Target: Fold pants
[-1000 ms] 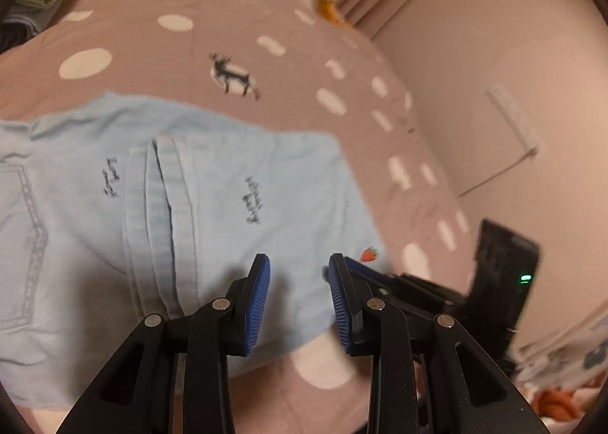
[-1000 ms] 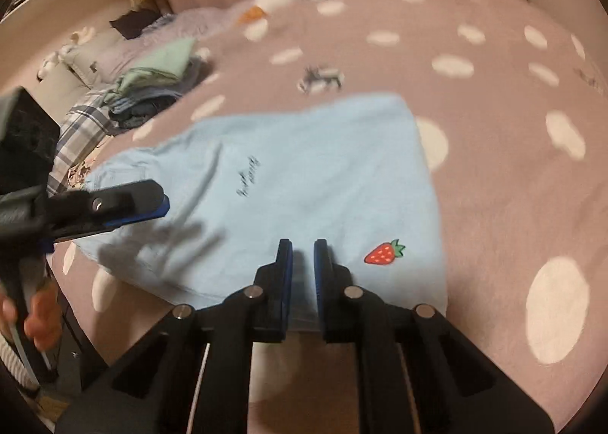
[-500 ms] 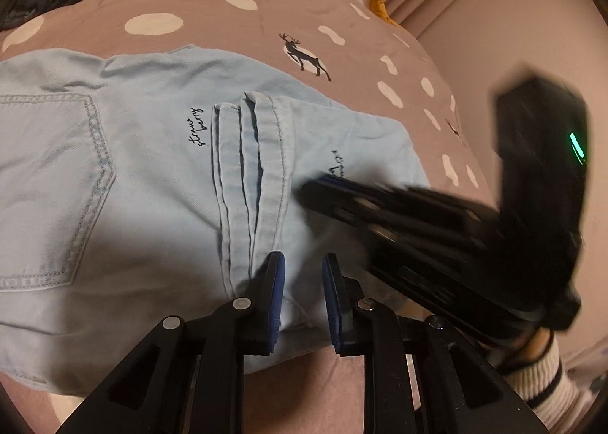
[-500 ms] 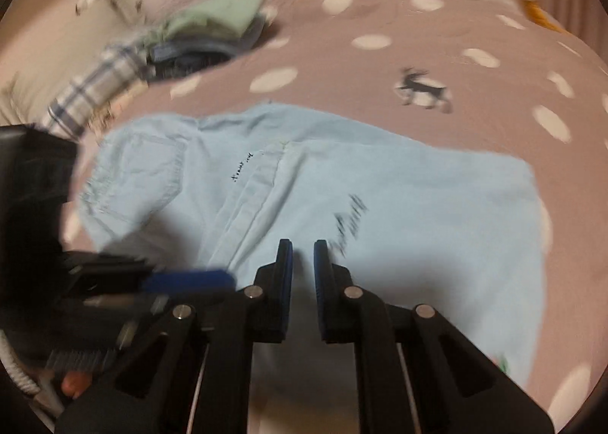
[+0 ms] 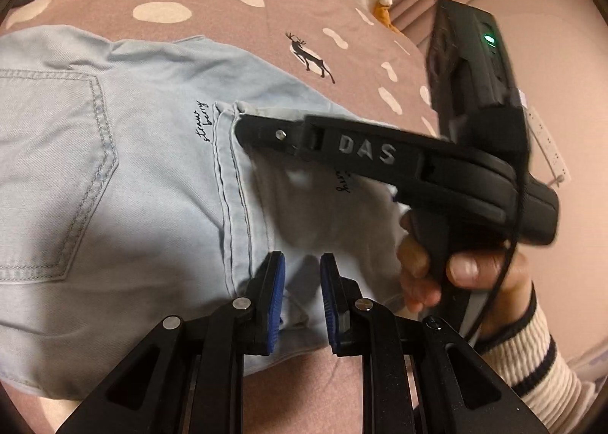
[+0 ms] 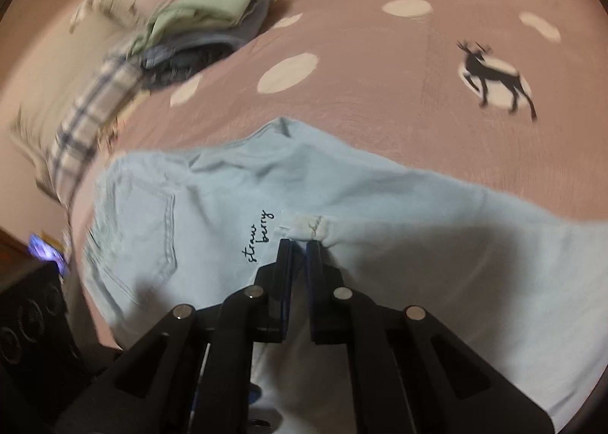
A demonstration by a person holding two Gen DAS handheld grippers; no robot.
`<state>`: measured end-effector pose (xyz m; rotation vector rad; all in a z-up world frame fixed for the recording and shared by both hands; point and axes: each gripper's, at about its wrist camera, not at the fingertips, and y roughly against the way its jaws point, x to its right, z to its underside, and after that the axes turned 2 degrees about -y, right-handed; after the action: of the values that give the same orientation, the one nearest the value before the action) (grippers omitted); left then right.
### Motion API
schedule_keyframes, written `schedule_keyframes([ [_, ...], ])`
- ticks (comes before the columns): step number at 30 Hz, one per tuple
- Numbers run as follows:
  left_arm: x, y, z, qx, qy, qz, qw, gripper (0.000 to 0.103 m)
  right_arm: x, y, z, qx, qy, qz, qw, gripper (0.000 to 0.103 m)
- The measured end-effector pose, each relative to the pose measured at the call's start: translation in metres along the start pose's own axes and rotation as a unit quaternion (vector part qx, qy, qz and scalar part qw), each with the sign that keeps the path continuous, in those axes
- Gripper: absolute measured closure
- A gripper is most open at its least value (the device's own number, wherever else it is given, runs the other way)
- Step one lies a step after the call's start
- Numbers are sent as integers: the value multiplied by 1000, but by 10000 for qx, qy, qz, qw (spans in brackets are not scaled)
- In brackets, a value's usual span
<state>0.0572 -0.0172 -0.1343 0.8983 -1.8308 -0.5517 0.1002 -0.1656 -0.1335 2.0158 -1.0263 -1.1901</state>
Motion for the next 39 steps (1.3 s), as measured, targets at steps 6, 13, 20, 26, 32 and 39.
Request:
schedule_keyframes([
  [6,-3,0,-2,-24,125,87,9999,83,-12,43,44,301,141,226,9992,89],
  [13,-6,19,6,78,154,60,9998,83,-8,68,112,448,-138,257,9986,92],
  [20,-35,90,36,488,487,-89,9976,69,-9,88,112,619,-772,-525,9937,79],
  [26,-97,146,72,1428,2009,-111,9691,26,-25,72,108,500,-615,-527,9955,72],
  [32,-137,133,75,1728,2905,271,9407,26,-41,63,106,401,-484,-617,9961,71],
  [39,-149,133,60,2218,3038,154,9264,26,-41,61,104,379,-545,-568,9962,70],
])
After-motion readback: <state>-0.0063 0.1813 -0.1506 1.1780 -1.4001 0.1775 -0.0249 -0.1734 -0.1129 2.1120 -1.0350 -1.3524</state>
